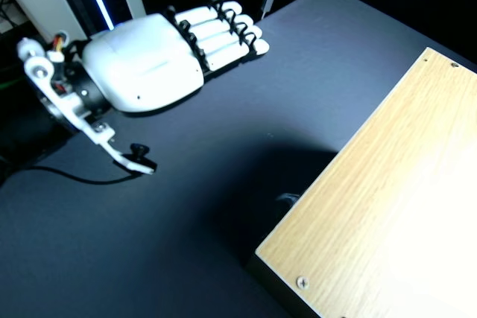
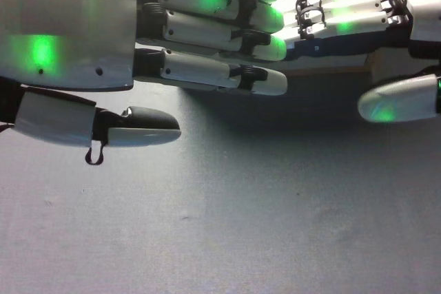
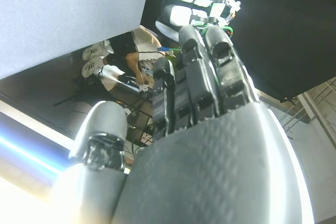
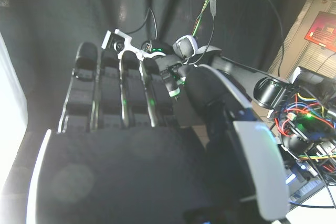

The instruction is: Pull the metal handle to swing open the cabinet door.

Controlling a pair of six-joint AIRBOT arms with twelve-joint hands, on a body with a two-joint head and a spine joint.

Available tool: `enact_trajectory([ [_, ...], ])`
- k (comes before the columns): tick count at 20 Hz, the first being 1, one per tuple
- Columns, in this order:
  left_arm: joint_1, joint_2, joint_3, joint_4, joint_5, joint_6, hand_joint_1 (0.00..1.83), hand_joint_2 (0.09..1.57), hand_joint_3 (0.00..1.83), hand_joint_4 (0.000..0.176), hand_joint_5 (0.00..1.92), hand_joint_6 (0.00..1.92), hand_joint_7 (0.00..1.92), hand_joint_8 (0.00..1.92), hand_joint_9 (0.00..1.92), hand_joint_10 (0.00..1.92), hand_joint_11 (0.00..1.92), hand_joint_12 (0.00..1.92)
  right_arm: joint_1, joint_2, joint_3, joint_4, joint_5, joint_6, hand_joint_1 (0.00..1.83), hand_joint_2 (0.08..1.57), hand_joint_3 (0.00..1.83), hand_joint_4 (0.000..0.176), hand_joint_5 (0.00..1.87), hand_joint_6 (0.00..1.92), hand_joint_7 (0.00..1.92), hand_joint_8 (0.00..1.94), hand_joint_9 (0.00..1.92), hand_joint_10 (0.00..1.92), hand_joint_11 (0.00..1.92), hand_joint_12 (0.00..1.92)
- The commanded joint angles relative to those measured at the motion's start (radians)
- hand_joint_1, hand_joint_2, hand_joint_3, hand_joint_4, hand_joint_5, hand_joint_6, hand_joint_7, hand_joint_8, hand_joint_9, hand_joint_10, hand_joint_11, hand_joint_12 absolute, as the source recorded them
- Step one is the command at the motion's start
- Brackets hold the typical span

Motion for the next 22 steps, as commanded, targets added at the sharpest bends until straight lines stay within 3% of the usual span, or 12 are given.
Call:
enact_trajectory([
  [1, -0.01, 0.008, -0.003, -0.099, -0.019, 0.005, 0.0, 1.54, 0.04, 0.0, 0.3, 0.0, 0.3, 0.0, 0.27, 0.0, 0.0, 0.58, 0.004, 0.004, -0.002, 0.09, 0.073, 0.005, 0.0, 1.5, 0.02, 0.0, 0.14, 0.0, 0.16, 0.0, 0.13, 0.0, 0.0, 0.44],
  [12, -0.01, 0.008, -0.003, -0.099, -0.019, 0.005, 0.0, 1.56, 0.01, 0.0, 0.3, 0.0, 0.3, 0.0, 0.26, 0.0, 0.0, 0.59, 0.001, 0.016, -0.035, 0.024, 0.072, 0.005, 0.0, 1.52, 0.01, 0.0, 0.14, 0.0, 0.17, 0.01, 0.15, 0.0, 0.0, 0.48],
  [22, -0.01, 0.008, -0.003, -0.099, -0.019, 0.005, 0.0, 1.57, 0.02, 0.0, 0.3, 0.0, 0.3, 0.0, 0.27, 0.0, 0.0, 0.59, 0.001, -0.017, 0.002, 0.027, -0.023, 0.005, 0.0, 1.51, 0.0, 0.0, 0.14, 0.0, 0.17, 0.0, 0.15, 0.0, 0.0, 0.48],
])
